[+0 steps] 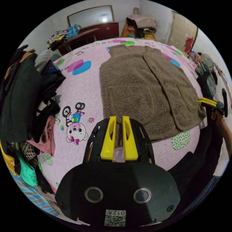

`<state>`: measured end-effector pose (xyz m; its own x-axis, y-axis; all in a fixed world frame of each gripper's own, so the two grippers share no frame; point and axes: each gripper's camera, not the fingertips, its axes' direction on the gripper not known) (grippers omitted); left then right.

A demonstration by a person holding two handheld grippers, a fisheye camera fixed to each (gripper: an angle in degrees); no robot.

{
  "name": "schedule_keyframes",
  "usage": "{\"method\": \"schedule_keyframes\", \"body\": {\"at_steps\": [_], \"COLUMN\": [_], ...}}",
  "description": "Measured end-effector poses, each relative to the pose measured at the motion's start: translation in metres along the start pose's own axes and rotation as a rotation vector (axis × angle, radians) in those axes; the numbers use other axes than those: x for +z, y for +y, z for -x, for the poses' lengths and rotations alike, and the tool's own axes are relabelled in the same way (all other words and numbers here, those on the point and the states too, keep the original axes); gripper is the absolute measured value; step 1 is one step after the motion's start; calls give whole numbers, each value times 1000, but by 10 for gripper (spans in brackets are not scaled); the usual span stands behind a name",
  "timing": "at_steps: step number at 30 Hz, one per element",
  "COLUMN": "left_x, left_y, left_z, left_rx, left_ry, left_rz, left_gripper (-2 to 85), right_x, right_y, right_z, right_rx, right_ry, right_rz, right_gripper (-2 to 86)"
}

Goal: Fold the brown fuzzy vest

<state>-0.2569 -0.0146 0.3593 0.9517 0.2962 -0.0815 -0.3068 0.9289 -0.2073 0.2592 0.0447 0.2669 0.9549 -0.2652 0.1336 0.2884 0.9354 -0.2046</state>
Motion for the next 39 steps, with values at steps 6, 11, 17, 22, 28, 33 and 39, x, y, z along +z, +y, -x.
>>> {"method": "schedule_keyframes", "body": {"at_steps": [6,11,17,22,28,33,39], "left_x": [15,18,17,11,-36,-23,32], "left_y": [-13,-24,-29,-31,-63,-137,-170], "left_z": [2,18,45,57,93,79,65], "left_rx": [35,22,95,171,51,40,117], "left_ry": [-79,-78,-21,49,186,203,116], "left_rz": [-22,-60,55,136,-97,-154,50], "left_gripper": [30,29,28,20,11,9,7], "right_x": [9,11,7,0,-35,-13,20], "right_y": [-15,-28,-42,-49,-90,-150,-164], "right_z": [8,-3,-28,-43,-66,-65,-78], "right_rx": [-35,-10,4,8,-5,-19,-79], "right_ry": [54,25,2,-67,-87,-82,-51], "right_rz": [-44,-59,60,142,30,4,75], "right_gripper": [75,76,82,81,67,64,55]}}
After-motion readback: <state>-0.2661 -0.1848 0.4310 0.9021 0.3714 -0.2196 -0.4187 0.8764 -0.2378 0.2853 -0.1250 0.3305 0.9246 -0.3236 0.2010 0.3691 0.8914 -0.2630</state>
